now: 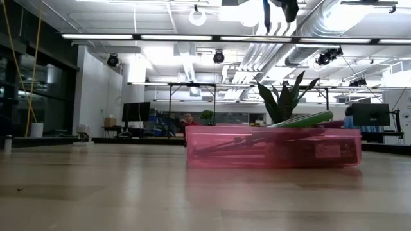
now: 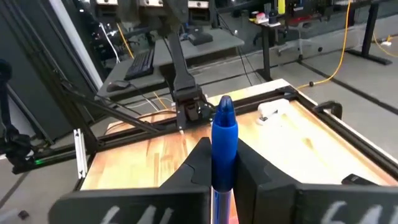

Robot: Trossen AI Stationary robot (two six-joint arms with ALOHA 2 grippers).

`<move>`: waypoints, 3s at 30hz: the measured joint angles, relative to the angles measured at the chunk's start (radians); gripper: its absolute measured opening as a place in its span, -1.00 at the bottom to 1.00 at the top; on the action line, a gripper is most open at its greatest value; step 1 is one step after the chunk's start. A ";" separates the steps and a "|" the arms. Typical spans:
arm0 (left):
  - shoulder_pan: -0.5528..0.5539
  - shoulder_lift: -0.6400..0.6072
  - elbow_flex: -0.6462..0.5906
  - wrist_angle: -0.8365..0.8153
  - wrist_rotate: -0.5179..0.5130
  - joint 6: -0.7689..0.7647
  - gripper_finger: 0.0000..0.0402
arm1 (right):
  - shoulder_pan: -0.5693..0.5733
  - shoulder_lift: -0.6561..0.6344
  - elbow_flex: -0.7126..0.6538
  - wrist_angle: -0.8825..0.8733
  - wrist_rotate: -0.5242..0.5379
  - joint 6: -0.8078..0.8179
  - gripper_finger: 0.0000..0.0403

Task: Pack school essentials
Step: Put the blue pen into the pink supply box, then put the orange pencil into the pink supply box

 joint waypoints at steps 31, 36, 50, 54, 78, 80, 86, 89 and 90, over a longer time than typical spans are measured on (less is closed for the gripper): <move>-0.059 -0.048 -0.002 -0.072 -0.221 0.066 -0.24 | 0.009 0.594 0.270 -0.434 -0.203 -0.084 -0.97; -0.059 -0.048 -0.002 -0.072 -0.221 0.066 -0.24 | 0.009 0.693 0.269 -0.447 -0.188 -0.098 -0.97; -0.059 -0.048 -0.002 -0.083 -0.244 0.068 -0.24 | 0.009 0.719 0.269 -0.481 -0.165 -0.152 -0.86; -0.059 -0.048 -0.002 -0.086 -0.247 0.068 -0.24 | 0.009 0.719 0.269 -0.482 -0.164 -0.134 -0.70; -0.059 -0.048 -0.002 -0.088 -0.290 0.070 -0.24 | 0.006 0.292 0.139 -0.608 -0.107 -0.065 -0.14; -0.059 -0.048 -0.002 -0.088 -0.304 0.076 -0.24 | 0.006 0.221 0.082 -0.512 -0.107 -0.017 -0.15; -0.059 -0.048 -0.002 -0.089 -0.312 0.076 -0.24 | 0.006 0.075 -0.048 -0.201 -0.084 0.069 -0.14; -0.059 -0.048 -0.002 -0.089 -0.312 0.076 -0.24 | 0.006 0.044 -0.081 -0.065 -0.075 0.068 -0.14; -0.059 -0.048 -0.002 -0.089 -0.311 0.076 -0.24 | 0.006 0.038 -0.090 -0.019 -0.074 0.066 -0.14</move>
